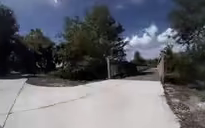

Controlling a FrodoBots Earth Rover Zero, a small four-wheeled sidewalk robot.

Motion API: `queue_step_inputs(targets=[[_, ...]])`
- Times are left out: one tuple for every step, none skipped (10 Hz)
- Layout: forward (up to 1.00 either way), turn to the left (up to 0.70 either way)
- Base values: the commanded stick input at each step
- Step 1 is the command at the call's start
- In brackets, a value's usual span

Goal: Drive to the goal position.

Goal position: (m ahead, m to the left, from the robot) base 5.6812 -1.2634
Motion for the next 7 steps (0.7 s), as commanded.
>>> queue_step_inputs(targets=[[0.84,-0.33],[0.84,-0.32],[0.84,-0.17],[0.84,-0.01],[0.84,0.0],[0.84,0.0],[0.84,0.0]])
